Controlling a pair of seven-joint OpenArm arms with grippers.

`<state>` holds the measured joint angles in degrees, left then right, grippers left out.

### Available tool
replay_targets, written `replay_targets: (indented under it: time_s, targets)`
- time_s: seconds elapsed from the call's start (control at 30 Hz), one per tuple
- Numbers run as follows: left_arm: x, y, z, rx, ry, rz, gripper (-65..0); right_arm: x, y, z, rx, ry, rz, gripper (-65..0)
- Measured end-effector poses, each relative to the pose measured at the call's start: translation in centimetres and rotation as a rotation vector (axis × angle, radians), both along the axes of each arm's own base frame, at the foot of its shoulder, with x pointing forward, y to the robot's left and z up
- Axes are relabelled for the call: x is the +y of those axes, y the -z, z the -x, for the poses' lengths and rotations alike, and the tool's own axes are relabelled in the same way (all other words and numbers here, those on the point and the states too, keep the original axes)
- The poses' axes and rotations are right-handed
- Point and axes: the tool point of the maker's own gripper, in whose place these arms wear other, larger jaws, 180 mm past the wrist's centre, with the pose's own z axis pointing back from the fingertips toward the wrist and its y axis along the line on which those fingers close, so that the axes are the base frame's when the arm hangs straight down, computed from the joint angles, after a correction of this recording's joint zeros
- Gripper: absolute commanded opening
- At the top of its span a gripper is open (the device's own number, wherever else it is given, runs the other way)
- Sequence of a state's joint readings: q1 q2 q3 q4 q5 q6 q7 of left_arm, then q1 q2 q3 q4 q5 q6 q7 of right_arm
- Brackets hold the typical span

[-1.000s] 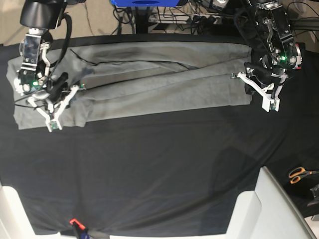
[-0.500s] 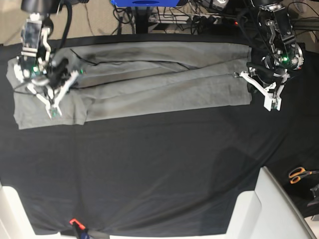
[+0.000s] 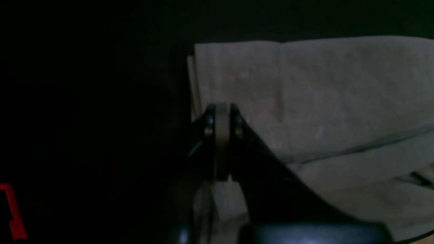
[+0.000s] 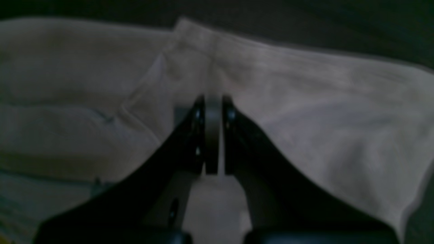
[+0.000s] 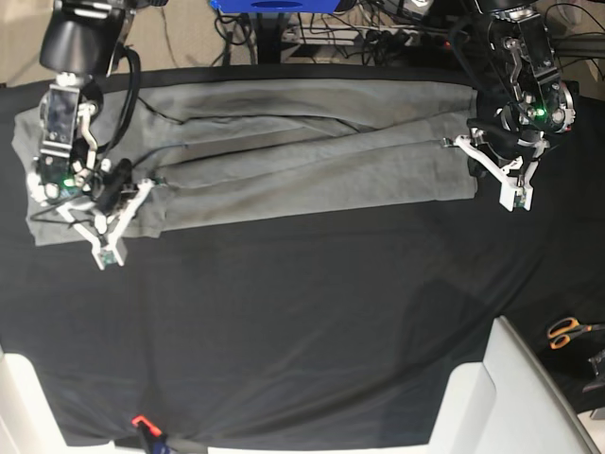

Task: Fold the T-shirt properly
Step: 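Grasp the shirt end with the right gripper and release with the left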

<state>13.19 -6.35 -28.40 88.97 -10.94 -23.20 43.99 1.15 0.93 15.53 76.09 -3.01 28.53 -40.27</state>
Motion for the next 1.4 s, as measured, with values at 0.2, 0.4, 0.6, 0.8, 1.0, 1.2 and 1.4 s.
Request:
replay_targets:
  time_s: [0.2, 0.4, 0.6, 0.8, 1.0, 1.2, 1.4]
  targets:
    - [0.0, 0.1, 0.1, 0.003, 0.000, -0.001, -65.0, 0.6, 1.8, 1.4, 0.045, 0.001, -0.023, -63.8]
    - [0.0, 0.1, 0.1, 0.003, 0.000, -0.001, -65.0, 1.6, 1.9, 3.8, 0.042, -0.001, -0.034, -63.8]
    - [0.0, 0.0, 0.0, 0.000, 0.000, -0.001, -65.0, 1.3, 1.0, 5.9, 0.051, -0.010, 0.003, -63.8]
    - [0.0, 0.0, 0.0, 0.001, 0.000, 0.000, -65.0, 0.5, -2.1, 4.4, -0.013, -0.011, 0.052, -63.8]
    - [0.0, 0.2, 0.3, 0.008, 0.000, -0.001, -65.0, 0.1, -2.7, 0.8, -0.050, 0.003, 0.040, -63.8]
    - [0.0, -1.9, 1.0, -0.035, 0.015, -0.030, -65.0, -1.4, -2.4, 2.5, -0.023, 0.024, 0.059, -63.8]
    - [1.7, -5.5, 2.7, -0.125, -0.036, -0.024, -65.0, -3.3, -5.0, 3.6, -0.133, 0.059, 0.109, -63.8]
